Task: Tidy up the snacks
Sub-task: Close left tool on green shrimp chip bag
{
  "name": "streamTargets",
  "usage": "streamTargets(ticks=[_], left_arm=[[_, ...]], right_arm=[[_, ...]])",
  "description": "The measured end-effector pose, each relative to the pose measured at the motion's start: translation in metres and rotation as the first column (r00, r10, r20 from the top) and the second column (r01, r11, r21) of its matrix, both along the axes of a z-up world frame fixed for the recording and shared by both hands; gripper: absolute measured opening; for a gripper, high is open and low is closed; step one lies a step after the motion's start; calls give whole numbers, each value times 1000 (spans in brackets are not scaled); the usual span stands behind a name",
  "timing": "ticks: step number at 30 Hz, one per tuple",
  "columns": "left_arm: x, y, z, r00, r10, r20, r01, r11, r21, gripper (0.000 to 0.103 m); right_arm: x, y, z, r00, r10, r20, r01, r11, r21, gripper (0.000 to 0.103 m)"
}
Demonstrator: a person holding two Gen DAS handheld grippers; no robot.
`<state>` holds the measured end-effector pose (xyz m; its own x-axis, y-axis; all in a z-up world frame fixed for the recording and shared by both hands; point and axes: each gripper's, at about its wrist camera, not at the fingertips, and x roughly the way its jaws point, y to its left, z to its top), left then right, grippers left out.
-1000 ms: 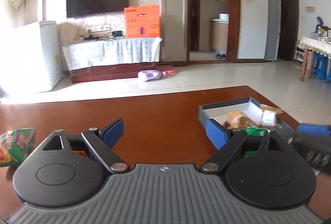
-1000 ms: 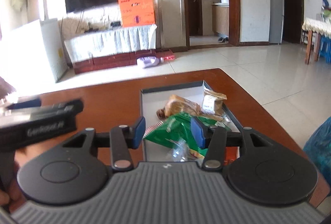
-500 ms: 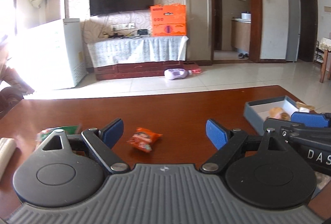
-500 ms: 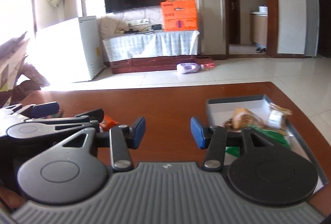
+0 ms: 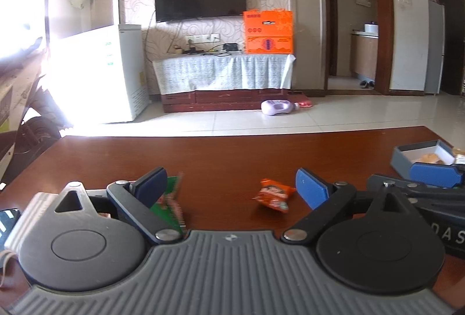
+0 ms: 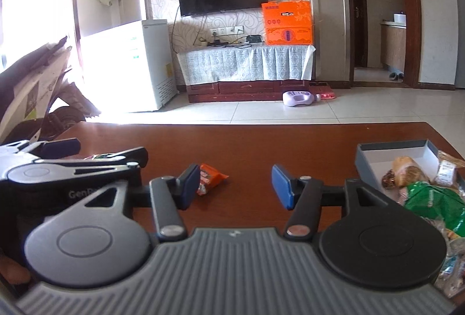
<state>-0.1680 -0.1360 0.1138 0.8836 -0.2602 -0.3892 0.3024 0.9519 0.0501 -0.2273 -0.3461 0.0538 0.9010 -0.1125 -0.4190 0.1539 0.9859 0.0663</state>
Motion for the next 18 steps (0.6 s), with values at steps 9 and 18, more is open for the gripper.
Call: streamTargets(ticks=[9,18], left_arm=[[43,57,-21,995,81,-57,-81,997,-4,100],[76,86,-37,986,153,-63,-154,988,-18,101]], right_arm=[[22,30,-11,999,43,-27,-44,999,-4,59],[47,54,-23,993,98,-60,-99,995,-20,59]])
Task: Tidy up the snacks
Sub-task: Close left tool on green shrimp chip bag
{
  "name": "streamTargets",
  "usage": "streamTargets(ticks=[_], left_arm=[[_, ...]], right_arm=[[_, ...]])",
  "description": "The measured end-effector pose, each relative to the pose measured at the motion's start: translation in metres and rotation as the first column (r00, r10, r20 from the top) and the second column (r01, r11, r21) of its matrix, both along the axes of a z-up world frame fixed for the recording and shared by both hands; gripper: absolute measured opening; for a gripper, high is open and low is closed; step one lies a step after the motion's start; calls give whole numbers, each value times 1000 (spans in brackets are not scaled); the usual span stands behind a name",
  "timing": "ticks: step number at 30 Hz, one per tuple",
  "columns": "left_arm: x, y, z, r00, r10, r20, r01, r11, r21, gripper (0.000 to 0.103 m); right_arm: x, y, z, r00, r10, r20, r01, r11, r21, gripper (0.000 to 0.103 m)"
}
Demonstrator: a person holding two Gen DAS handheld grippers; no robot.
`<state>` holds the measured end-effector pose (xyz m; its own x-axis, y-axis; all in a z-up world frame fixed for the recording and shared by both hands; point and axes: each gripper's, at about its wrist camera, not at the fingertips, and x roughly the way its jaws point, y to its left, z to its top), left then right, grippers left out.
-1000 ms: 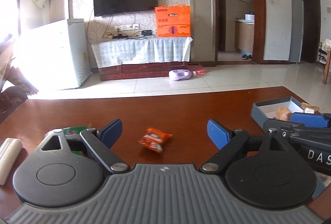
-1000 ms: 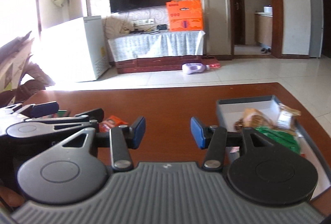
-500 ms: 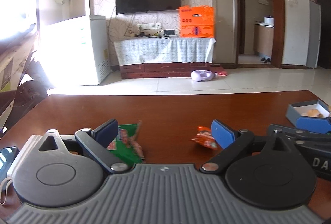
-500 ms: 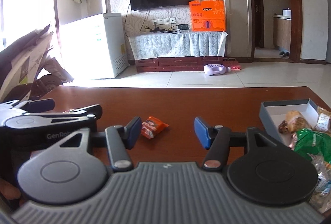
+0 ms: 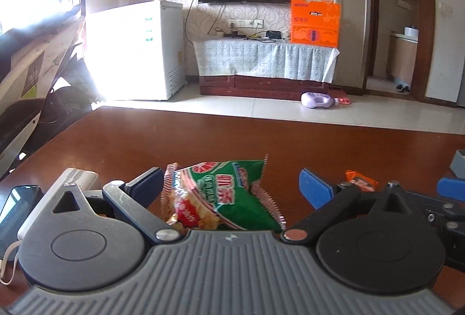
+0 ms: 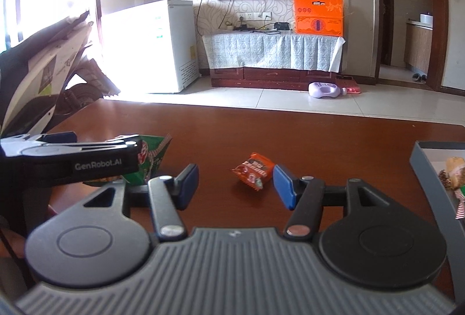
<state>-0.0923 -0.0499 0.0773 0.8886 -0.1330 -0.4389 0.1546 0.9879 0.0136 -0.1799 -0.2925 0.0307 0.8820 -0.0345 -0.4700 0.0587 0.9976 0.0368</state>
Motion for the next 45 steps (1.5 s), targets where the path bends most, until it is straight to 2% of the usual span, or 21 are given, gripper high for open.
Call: streamTargets(ticks=[6,9,15,19,24,29,34,35,37,39,40,42,45], left_arm=[[25,9,-13,1000,-2,8,1,1000,25,101],[35,9,-19,1000,-6,-15,6,1000,9,101],[58,1,-37,998,-9,-59,11,1000,23,101],[75,4,-49,995,-6,-96,6,1000,0,102],[90,11,-58,996,9,-87,-11,1000,-19,103],[94,1,-65,996,-6,-85,10,999,44,103],[98,-9,-68,996,-25,-90,32,997,76,103],[98,-13,-67,995,-33,-90,40,996,85,102],[96,-23,-66,994,-75,-85,83,992,95,87],[95,-31,-67,994,-76,-77,85,988,127,87],[95,-32,-68,994,-75,-79,85,989,123,86],[98,-29,-67,994,-73,-87,81,992,93,85],[102,-28,-67,993,-70,-93,77,994,74,84]], right_arm=[[16,11,-3,999,40,-14,-41,998,-42,59],[24,10,-4,999,46,-20,-47,997,-55,59],[26,7,-9,998,45,-36,-47,996,-69,59],[29,8,-9,998,43,-38,-46,996,-71,59],[34,13,-12,997,60,-51,-64,994,-93,59],[37,12,-13,996,62,-61,-68,992,-105,59],[47,14,-17,995,63,-79,-71,992,-109,59],[50,15,-19,994,67,-85,-76,991,-109,60],[54,17,-23,992,76,-98,-87,990,-112,60],[58,19,-26,989,89,-115,-102,988,-114,60],[60,20,-28,988,91,-123,-106,987,-121,60],[63,22,-30,987,88,-131,-106,985,-139,68],[66,19,-30,991,57,-118,-75,985,-158,71]])
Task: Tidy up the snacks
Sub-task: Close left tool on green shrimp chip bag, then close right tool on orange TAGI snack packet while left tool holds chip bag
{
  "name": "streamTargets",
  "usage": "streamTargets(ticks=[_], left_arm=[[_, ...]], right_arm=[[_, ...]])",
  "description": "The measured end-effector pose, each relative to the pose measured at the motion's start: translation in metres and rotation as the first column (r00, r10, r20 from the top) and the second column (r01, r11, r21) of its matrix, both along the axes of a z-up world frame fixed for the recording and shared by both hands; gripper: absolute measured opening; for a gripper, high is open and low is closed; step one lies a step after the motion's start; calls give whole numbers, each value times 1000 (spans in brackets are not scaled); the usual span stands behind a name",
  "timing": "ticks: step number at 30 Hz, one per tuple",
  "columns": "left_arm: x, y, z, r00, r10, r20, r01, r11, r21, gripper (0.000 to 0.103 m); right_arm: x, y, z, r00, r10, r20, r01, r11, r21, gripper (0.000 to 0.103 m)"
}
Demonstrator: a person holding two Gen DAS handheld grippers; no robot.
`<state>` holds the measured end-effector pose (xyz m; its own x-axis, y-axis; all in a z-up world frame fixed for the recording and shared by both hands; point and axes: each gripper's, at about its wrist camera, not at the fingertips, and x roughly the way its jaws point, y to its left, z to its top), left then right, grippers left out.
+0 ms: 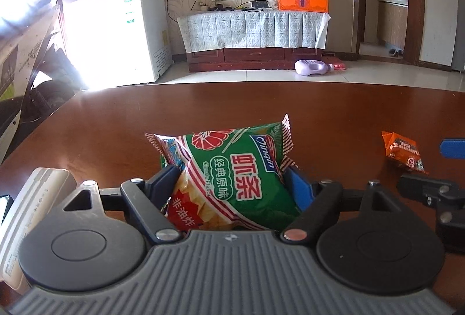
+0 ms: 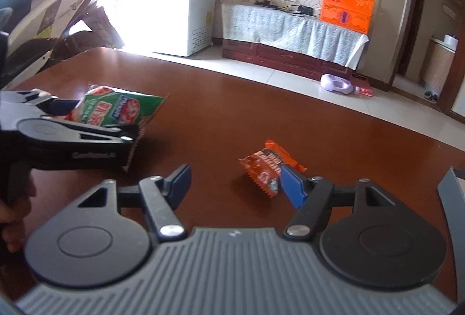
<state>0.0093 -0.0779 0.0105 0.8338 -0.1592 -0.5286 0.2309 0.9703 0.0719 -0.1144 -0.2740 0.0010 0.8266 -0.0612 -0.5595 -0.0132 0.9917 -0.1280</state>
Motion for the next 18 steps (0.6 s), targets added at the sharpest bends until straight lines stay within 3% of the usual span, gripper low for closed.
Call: streamTargets(ticks=[4,11,16,18], left_arm=[[-2,-1,-4,1000,7,5,-7,1000,-10,84],[-4,1,-9,1000,0,13,0,1000,-11,84],[-6,3,-9,1000,-4,13,4,1000,-9,84],[-6,3,-9,1000,-5,15,5,1000,-5,84]], right_arm=[[11,-17,-2,995,-96,3,95,994,51,74],[42,-38,-28,974,-215,-65,223,965,142,74],[52,-35,-35,974,-216,-70,225,960,164,75],[54,-32,-35,977,-198,-73,207,967,147,65]])
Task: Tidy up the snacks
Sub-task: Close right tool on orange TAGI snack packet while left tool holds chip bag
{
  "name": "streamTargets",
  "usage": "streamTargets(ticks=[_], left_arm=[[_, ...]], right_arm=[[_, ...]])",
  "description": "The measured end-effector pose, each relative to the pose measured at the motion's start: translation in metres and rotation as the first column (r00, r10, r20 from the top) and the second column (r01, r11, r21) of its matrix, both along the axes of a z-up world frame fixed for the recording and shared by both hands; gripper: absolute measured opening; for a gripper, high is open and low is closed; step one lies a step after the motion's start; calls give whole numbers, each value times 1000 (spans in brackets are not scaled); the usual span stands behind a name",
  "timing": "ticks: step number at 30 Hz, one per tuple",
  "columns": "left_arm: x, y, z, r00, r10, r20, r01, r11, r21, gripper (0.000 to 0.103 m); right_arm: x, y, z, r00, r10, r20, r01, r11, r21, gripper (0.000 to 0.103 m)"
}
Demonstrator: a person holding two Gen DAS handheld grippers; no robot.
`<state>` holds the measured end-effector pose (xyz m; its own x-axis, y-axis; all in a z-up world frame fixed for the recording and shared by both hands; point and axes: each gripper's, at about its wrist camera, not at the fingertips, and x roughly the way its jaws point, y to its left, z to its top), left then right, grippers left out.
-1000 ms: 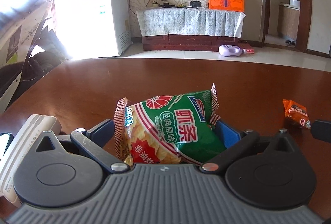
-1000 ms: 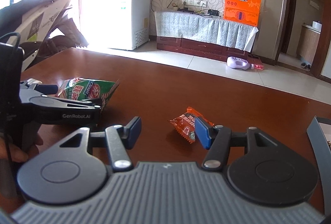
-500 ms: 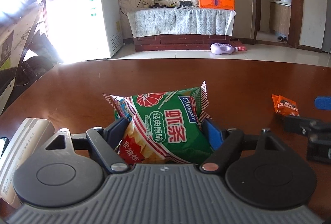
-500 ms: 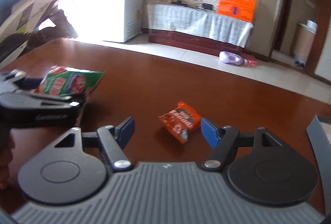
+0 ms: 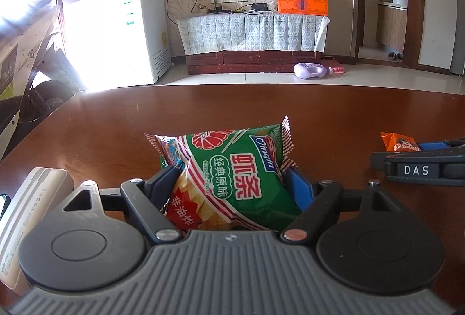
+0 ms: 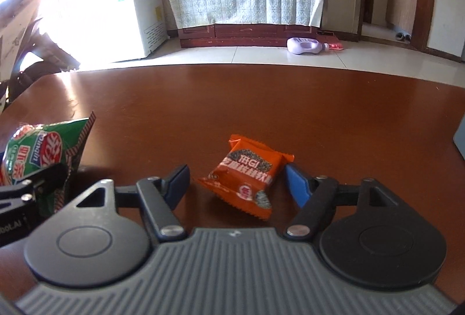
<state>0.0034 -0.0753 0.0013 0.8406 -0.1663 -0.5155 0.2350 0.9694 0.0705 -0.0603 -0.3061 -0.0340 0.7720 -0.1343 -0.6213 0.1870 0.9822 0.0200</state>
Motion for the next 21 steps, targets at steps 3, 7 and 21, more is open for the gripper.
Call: streamTargets(ticks=[3,7,21], left_arm=[[-2,3,0,1000,-6,-1,6,1000,-1,84],[-7,4,1,1000,-30,-4,30,1000,-3,84],[-33,-20,2,997,-71,-11,72,996,47,92]], right_arm=[[-1,0,2,1000,30,-10,-30,999,-10,56],[-7,2,5,996,87,-28,-88,996,-29,46],[-48,17,12,980,174,-94,-181,980,-77,63]])
